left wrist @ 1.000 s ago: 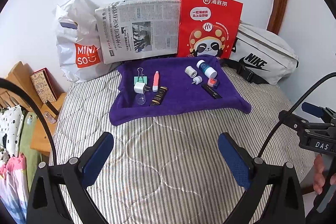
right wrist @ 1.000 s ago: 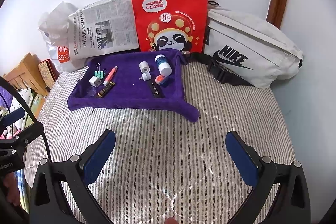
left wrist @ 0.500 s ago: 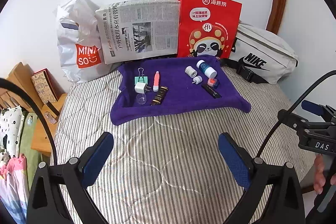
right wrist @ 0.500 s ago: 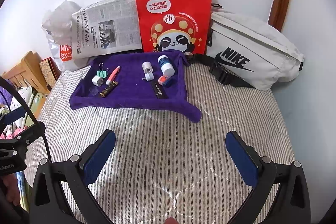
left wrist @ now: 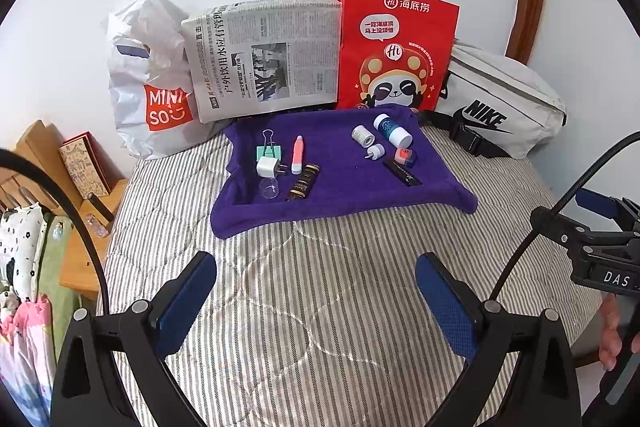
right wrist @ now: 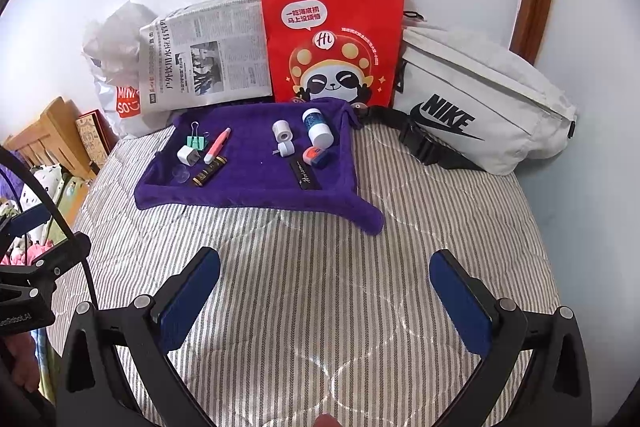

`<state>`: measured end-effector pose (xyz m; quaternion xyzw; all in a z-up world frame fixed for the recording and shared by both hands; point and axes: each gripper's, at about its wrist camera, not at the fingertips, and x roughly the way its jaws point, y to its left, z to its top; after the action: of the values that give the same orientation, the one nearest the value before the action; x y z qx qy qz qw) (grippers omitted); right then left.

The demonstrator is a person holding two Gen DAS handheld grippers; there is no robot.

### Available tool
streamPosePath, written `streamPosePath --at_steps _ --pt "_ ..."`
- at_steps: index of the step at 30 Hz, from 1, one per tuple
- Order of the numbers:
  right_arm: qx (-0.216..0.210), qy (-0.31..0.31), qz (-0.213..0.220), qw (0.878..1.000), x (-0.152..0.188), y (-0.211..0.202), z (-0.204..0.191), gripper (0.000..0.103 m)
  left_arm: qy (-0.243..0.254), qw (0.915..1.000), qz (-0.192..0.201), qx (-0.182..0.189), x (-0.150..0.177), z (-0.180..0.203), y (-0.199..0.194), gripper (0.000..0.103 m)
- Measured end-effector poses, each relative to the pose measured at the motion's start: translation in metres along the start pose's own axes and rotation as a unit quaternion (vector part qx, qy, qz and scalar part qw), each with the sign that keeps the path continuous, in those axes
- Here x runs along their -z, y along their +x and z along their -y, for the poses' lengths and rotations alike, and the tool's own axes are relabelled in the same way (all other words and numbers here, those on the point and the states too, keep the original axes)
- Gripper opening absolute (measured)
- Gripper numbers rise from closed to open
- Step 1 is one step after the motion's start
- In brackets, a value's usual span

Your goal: Organize rigid objects

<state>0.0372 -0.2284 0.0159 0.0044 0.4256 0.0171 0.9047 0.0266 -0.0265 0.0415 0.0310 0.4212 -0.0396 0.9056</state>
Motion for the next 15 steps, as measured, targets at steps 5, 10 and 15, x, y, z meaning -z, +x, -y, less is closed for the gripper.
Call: streamPosePath --at_steps 5,10,15 --pt "0.0 0.0 0.001 1.0 -0.0001 -0.0011 -0.0009 0.103 0.0 1.0 0.0 0.001 0.0004 -0.0001 0.0 0.1" --pt "-0.001 0.0 0.002 1.0 0.0003 -0.002 -0.0015 0.103 -0.002 1.0 0.001 -0.001 0.0012 0.0008 -0.0005 0.1" --pt "-0.002 -0.001 0.001 1.0 0.0003 -0.0017 -0.0017 0.103 0.001 1.0 0.001 -0.003 0.0009 -0.0016 -0.0014 0.1"
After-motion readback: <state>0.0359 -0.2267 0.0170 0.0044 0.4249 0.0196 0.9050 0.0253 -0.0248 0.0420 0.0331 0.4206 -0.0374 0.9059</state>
